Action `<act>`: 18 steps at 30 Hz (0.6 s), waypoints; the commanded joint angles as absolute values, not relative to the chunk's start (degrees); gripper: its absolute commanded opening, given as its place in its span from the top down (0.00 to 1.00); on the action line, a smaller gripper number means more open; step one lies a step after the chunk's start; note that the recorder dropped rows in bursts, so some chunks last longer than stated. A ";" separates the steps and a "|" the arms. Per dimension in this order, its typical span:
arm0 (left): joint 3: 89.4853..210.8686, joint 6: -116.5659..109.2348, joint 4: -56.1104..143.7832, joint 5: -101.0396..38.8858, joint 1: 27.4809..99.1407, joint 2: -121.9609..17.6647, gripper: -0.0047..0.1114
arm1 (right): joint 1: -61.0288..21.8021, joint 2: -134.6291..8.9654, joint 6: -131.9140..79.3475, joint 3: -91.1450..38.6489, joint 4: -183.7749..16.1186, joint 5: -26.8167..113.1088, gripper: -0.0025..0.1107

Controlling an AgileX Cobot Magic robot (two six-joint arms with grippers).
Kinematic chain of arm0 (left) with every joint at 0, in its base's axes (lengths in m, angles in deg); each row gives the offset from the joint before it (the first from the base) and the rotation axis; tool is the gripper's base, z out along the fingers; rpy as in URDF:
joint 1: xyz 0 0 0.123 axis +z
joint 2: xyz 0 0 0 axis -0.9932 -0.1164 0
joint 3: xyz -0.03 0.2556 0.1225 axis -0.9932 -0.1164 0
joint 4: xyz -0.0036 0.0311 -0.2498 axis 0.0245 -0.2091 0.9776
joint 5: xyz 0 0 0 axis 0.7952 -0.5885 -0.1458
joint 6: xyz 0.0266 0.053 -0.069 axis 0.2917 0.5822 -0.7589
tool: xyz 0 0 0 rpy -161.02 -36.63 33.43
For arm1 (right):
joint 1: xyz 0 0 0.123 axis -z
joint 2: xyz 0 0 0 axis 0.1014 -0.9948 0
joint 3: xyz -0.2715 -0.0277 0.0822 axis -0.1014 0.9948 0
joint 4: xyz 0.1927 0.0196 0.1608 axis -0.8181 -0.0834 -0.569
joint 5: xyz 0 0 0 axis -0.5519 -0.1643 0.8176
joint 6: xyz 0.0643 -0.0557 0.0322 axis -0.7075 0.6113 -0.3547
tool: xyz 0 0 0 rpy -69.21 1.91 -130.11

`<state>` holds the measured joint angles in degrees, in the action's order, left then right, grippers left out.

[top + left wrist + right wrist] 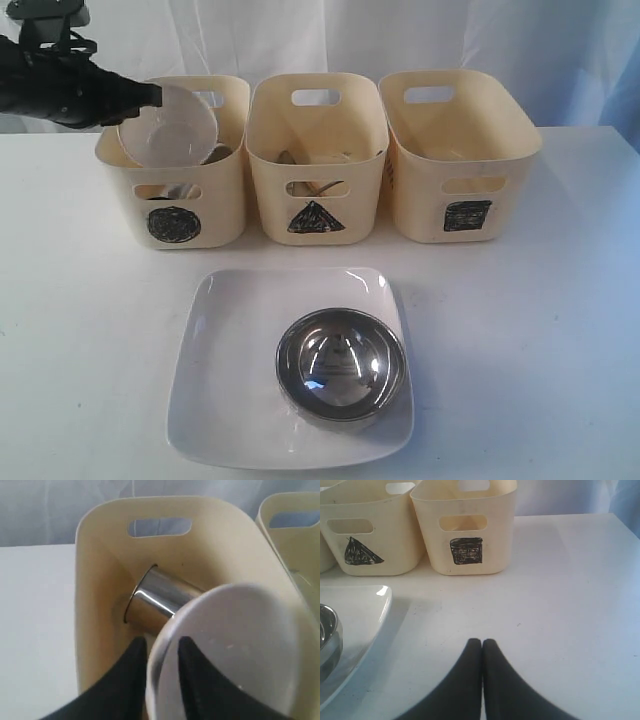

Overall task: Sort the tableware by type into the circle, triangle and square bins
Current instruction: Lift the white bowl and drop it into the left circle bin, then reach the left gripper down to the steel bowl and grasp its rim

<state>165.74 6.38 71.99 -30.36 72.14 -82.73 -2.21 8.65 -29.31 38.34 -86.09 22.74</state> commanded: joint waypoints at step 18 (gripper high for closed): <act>168.95 11.20 78.97 6.41 68.67 -79.06 0.52 | -1.85 8.97 -29.43 38.65 -85.44 23.09 0.98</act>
<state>168.59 8.18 75.90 -0.71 70.25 -80.21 -2.21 8.65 -29.31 38.34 -86.09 22.74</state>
